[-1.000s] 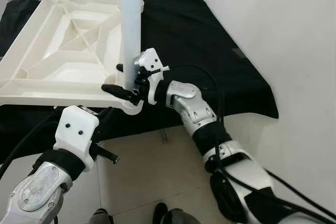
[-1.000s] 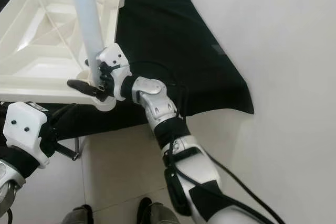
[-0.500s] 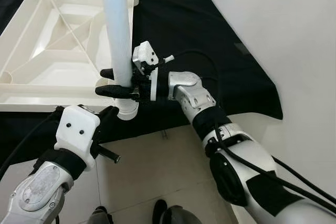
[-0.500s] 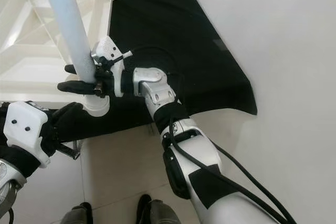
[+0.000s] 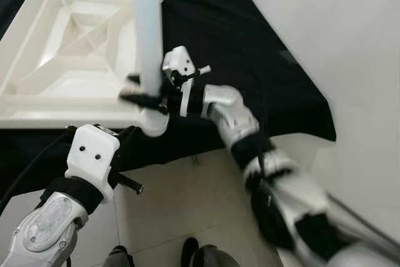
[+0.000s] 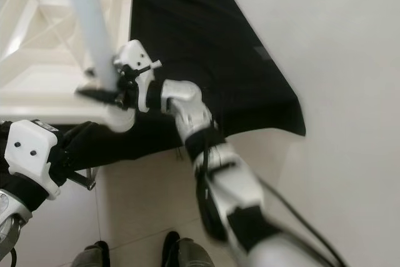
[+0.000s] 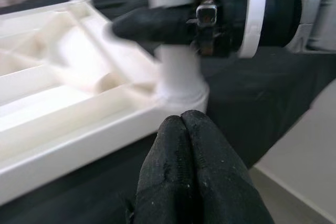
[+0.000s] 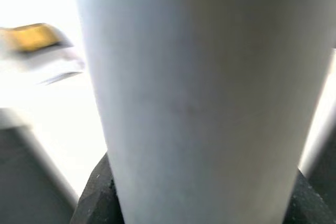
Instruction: Building children table
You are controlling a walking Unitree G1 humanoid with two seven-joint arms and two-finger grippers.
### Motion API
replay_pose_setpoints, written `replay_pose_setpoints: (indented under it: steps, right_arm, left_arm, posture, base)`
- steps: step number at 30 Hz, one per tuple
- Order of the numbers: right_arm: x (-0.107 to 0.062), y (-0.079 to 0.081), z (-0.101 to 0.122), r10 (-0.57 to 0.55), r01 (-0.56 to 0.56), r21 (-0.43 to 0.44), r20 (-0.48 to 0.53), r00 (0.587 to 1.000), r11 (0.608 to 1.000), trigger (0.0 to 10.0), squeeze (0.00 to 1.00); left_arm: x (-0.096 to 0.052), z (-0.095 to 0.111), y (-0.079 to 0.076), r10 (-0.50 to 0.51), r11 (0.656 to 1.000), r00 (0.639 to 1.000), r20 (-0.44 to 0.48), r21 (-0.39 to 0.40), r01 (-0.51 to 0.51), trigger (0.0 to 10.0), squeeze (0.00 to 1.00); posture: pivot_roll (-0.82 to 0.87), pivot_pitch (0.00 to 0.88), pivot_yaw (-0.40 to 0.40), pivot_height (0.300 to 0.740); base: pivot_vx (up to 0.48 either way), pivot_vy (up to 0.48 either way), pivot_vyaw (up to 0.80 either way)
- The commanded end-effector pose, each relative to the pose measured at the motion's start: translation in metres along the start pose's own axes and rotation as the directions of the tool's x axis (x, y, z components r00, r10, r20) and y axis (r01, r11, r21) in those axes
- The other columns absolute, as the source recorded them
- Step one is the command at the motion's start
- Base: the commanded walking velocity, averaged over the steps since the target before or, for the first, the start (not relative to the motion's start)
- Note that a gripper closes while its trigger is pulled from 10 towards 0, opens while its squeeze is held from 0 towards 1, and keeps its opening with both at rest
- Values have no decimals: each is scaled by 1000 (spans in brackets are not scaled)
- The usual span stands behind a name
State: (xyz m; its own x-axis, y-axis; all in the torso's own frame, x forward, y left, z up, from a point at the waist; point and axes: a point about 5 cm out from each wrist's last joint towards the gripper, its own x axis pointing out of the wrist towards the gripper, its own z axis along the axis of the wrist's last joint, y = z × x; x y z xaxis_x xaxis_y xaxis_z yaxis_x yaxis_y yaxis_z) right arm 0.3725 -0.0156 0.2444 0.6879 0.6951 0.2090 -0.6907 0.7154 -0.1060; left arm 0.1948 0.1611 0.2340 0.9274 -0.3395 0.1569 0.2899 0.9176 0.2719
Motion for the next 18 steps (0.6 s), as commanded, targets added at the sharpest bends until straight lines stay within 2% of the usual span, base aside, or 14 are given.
replay_pose_setpoints:
  steps: [1, 2, 3, 5, 9, 10, 11, 12, 15, 16, 18]
  right_arm:
    - [-18, -6, -35, -147, 157, 48, -163, 976, 986, 0, 0]
    - [-32, 22, -42, -116, 129, 67, -172, 978, 989, 0, 0]
    - [-32, 22, -42, -116, 129, 67, -172, 978, 989, 0, 0]
    - [-28, 32, -40, -75, 85, 58, -151, 986, 995, 0, 0]
    - [-15, 29, -38, -45, 52, 53, -139, 989, 997, 0, 0]
    - [-9, 27, -36, -40, 47, 49, -130, 991, 998, 824, 0]
    - [-3, 25, -32, -43, 49, 46, -123, 992, 998, 10000, 0]
    - [2, 27, -27, -2, 6, 45, -99, 995, 999, 10000, 0]
    - [5, 28, -24, 28, -25, 44, -83, 996, 999, 10000, 0]
    - [10, 35, -7, 194, -193, 45, -28, 981, 980, 10000, 1000]
    - [10, 35, -7, 194, -193, 45, -28, 981, 980, 10000, 1000]
  left_arm:
    - [-5, 1, -1, -13, 1000, 1000, -8, 6, 13, 10000, 0]
    - [-6, 1, 2, -2, 1000, 1000, -11, 8, 3, 10000, 0]
    - [-6, 1, 2, -2, 1000, 1000, -11, 8, 3, 10000, 0]
    - [-5, -1, 0, -17, 1000, 1000, -16, -1, 17, 10000, 0]
    - [-4, -2, -2, -28, 1000, 999, -19, -2, 28, 10000, 0]
    - [-4, -2, -1, -24, 1000, 1000, -18, 1, 24, 10000, 0]
    - [-5, -2, 2, -9, 1000, 1000, -16, 5, 9, 10000, 0]
    - [-5, -2, 4, 1, 1000, 1000, -16, 9, -1, 10000, 0]
    - [-5, -2, 5, 7, 1000, 1000, -16, 11, -7, 10000, 0]
    - [-5, -3, 2, -4, 1000, 1000, -19, 7, 4, 10000, 0]
    - [-5, -3, 2, -4, 1000, 1000, -19, 7, 4, 10000, 0]
  posture:
    - [221, 298, -182, 740]
    - [212, 286, -177, 740]
    - [212, 286, -177, 740]
    - [202, 275, -168, 740]
    - [216, 270, -174, 740]
    - [218, 269, -175, 740]
    - [221, 266, -175, 740]
    - [228, 264, -174, 740]
    - [228, 264, -174, 740]
    - [237, 262, -172, 740]
    - [237, 262, -172, 740]
  base:
    - [0, 0, 0]
    - [0, 0, 0]
    - [0, 0, 0]
    - [0, 0, 0]
    - [0, 0, 0]
    - [0, 0, 0]
    - [0, 0, 0]
    - [0, 0, 0]
    - [0, 0, 0]
    - [0, 0, 0]
    - [0, 0, 0]
